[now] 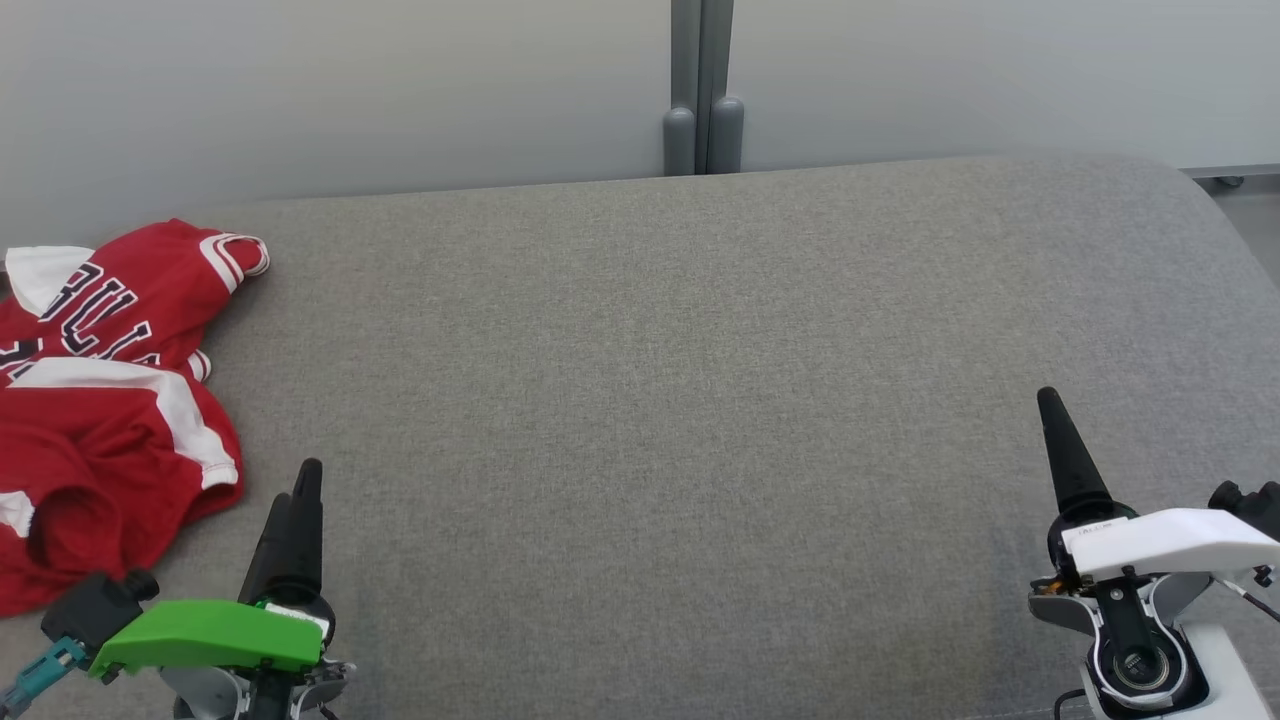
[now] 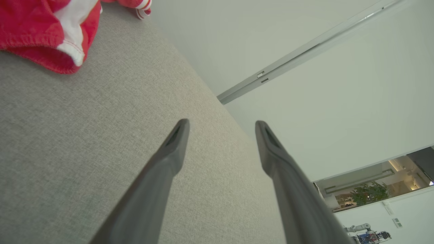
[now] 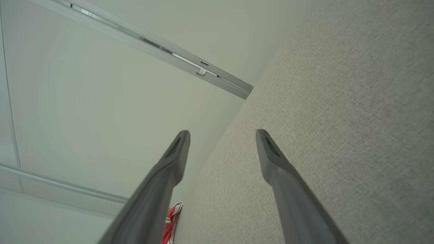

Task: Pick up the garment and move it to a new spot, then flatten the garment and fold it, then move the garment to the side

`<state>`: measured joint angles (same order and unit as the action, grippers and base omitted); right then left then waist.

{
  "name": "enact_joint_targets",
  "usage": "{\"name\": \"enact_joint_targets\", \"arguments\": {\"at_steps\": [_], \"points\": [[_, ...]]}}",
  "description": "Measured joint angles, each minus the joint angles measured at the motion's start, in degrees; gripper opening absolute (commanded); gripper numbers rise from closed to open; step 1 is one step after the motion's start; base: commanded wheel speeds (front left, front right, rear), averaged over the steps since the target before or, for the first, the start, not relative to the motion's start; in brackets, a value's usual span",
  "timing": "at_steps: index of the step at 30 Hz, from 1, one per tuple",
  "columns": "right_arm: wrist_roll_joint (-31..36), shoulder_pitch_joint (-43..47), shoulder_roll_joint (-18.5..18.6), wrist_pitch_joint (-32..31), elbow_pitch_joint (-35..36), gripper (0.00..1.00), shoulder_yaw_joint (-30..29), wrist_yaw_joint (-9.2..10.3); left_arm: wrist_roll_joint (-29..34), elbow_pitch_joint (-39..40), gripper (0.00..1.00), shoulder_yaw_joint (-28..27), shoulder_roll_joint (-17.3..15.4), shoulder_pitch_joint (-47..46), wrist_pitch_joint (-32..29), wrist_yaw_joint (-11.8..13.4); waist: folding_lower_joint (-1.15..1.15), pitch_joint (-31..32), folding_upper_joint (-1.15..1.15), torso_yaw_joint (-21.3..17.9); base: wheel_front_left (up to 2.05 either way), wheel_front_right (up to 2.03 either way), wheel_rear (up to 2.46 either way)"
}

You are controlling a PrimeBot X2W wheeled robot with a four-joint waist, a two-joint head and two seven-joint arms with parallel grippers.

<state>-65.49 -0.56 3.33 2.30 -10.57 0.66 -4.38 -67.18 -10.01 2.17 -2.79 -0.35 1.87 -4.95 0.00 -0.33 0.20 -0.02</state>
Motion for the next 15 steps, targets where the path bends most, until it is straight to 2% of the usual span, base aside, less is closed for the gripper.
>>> {"name": "enact_joint_targets", "arguments": {"at_steps": [15], "points": [[14.28,0.04,0.37,2.55,2.61,1.0,3.93,1.6,15.1,2.79,1.0,2.77,-0.41,0.21,2.59,2.72,0.0,-0.1,0.0,0.03,0.0,0.0,0.0]]}}
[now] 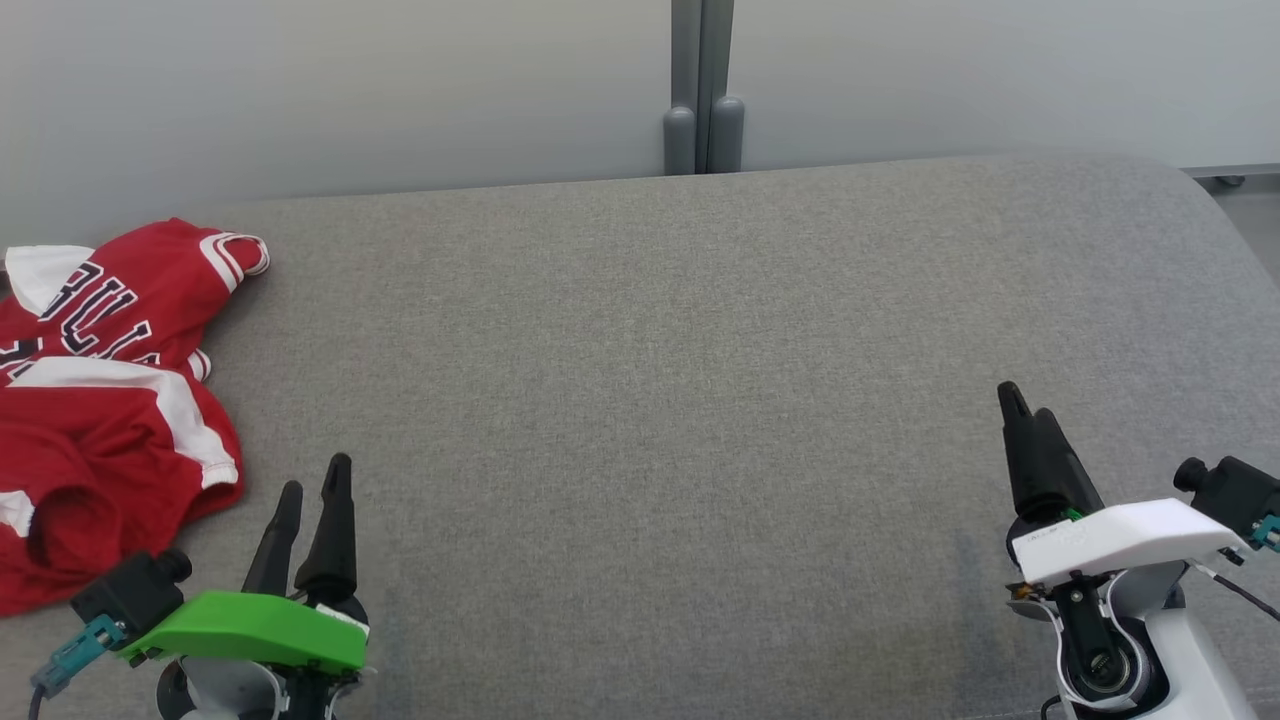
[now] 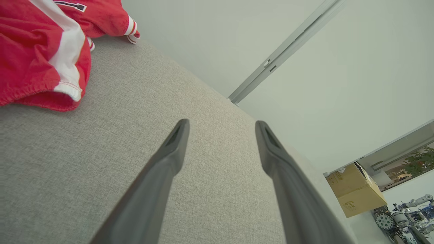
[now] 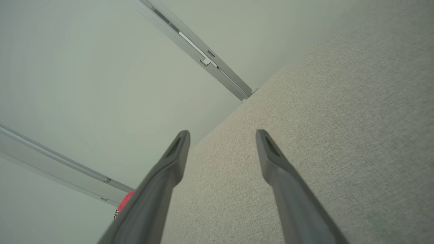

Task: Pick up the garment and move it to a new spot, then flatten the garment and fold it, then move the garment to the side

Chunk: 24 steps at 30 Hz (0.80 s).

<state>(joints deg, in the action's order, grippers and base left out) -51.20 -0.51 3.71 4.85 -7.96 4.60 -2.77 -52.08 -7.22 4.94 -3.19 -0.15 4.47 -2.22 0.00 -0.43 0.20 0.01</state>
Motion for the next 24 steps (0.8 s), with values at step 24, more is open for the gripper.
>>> {"name": "enact_joint_targets", "arguments": {"at_steps": [24], "points": [[20.72,1.21,0.12,4.22,2.25,1.0,4.99,2.48,20.16,2.24,1.0,2.52,-0.83,2.6,4.41,3.23,0.0,0.61,0.0,-0.13,0.0,0.0,0.0]]}}
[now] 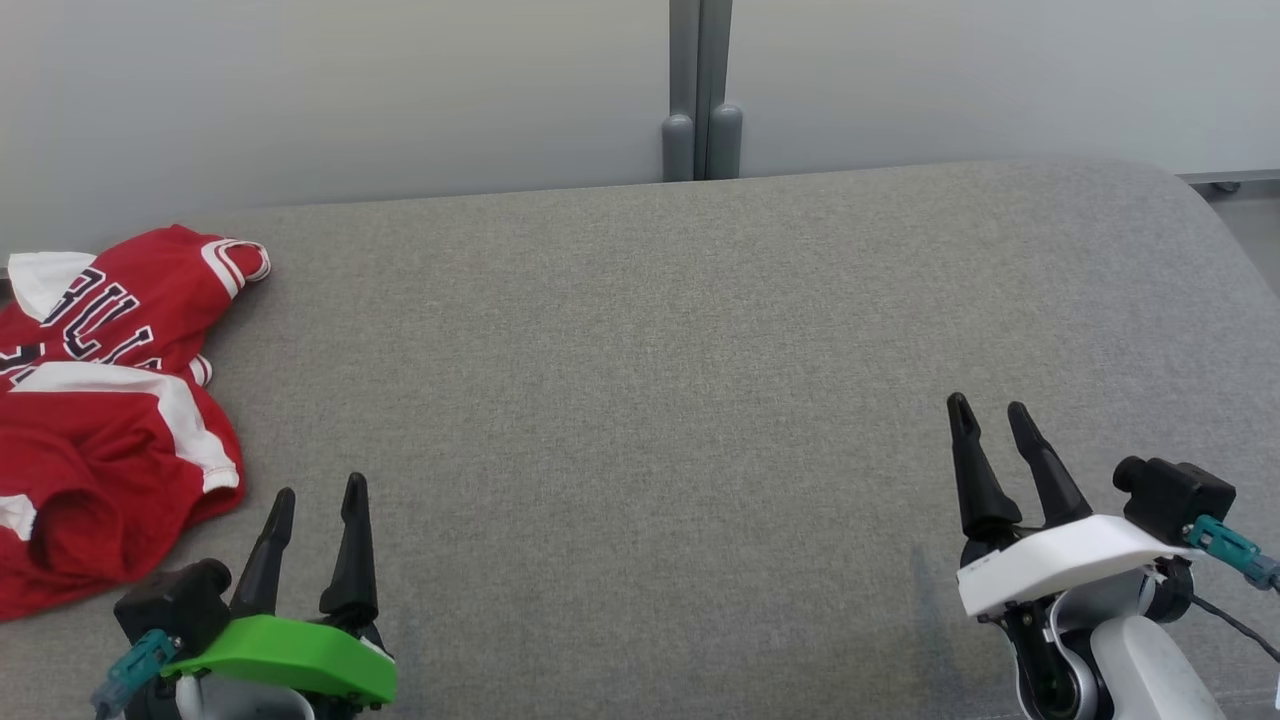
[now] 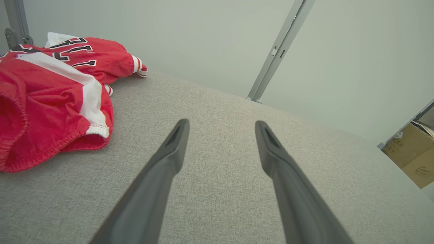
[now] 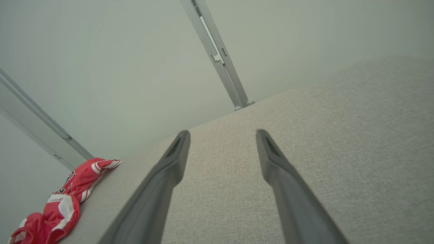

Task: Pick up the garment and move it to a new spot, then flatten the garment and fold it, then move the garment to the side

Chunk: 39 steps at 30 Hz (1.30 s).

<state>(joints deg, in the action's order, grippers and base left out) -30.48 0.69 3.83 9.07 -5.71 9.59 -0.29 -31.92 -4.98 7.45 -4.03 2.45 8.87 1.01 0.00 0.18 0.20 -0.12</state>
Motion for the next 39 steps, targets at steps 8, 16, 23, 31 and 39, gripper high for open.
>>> {"name": "enact_joint_targets", "arguments": {"at_steps": [8,16,23,31,39], "points": [[5.76,0.34,0.05,1.08,0.56,1.0,1.01,0.49,5.31,0.55,1.0,0.13,-0.11,0.26,1.36,0.74,0.0,-0.01,0.0,-0.03,0.0,0.0,0.0],[11.47,1.17,0.24,2.59,0.52,1.0,1.97,1.12,10.63,1.4,1.0,0.41,-0.13,1.63,2.72,1.31,0.0,-0.07,0.0,-0.08,0.0,0.0,0.0],[17.13,1.17,0.32,3.6,0.79,1.0,2.63,1.48,15.61,1.55,1.0,0.67,-0.15,2.44,3.87,1.59,0.0,-0.1,0.0,-0.14,0.0,0.0,0.0],[23.36,1.16,0.6,5.15,1.47,1.0,3.77,2.42,20.52,1.49,1.0,1.09,-0.16,2.96,5.38,2.08,0.0,-0.05,0.0,-0.17,0.0,0.0,0.0],[24.08,1.16,0.63,5.28,1.58,1.0,3.78,2.41,20.84,0.14,1.0,0.51,-0.15,3.47,5.54,2.09,0.0,0.02,0.0,-0.14,0.0,0.0,0.0]]}}
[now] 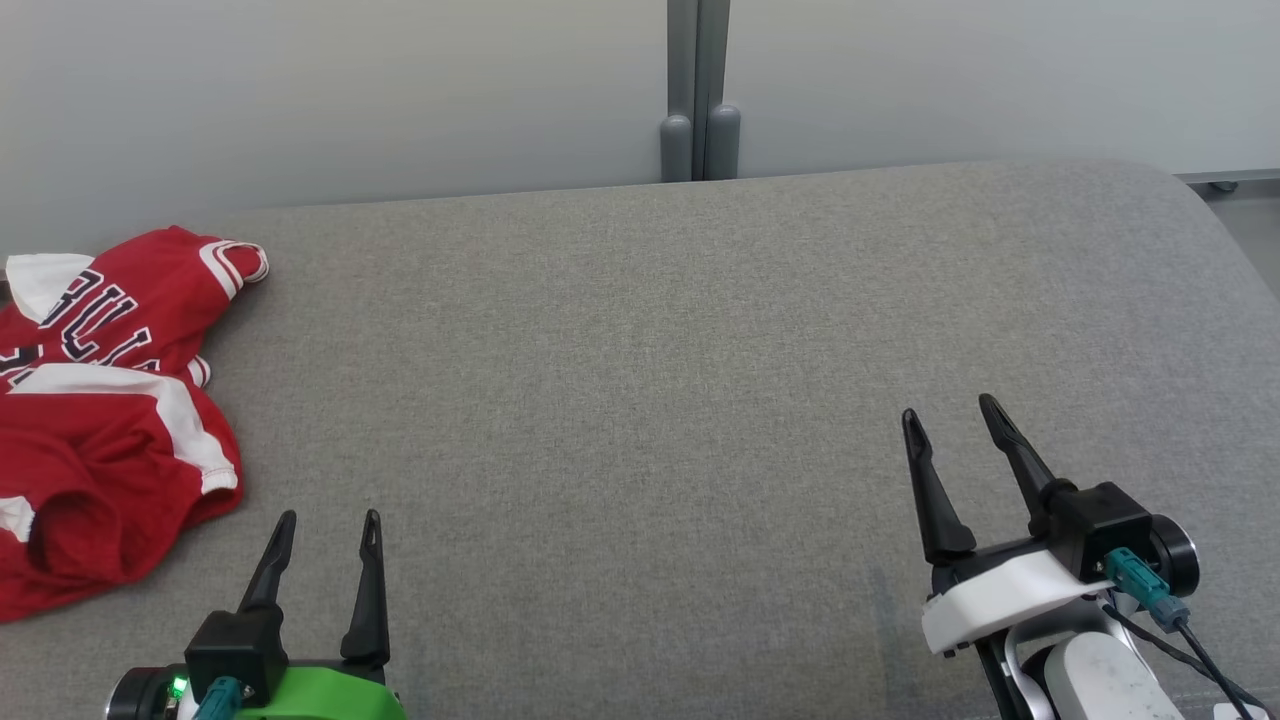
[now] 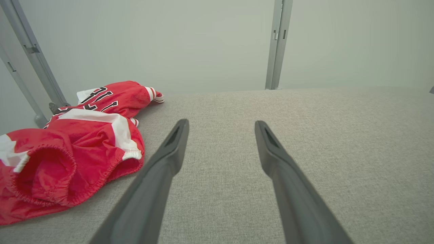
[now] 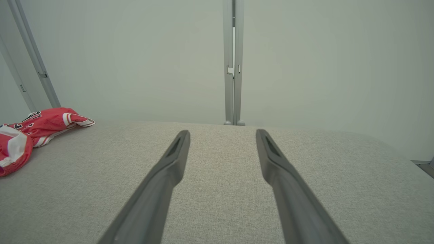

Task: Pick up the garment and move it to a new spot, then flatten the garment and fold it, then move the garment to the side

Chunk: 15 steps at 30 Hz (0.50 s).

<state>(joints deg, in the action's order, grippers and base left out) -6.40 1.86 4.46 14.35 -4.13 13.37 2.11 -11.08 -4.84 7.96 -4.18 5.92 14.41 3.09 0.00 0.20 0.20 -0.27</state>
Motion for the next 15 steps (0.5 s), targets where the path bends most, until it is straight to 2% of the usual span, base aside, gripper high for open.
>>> {"name": "enact_joint_targets", "arguments": {"at_steps": [15], "points": [[0.01,-0.01,-0.02,0.0,-0.01,1.0,-0.21,-0.03,-0.16,-0.34,1.0,-0.41,0.07,-0.01,0.0,-0.25,0.0,0.14,0.0,0.05,0.0,0.0,0.0]]}}
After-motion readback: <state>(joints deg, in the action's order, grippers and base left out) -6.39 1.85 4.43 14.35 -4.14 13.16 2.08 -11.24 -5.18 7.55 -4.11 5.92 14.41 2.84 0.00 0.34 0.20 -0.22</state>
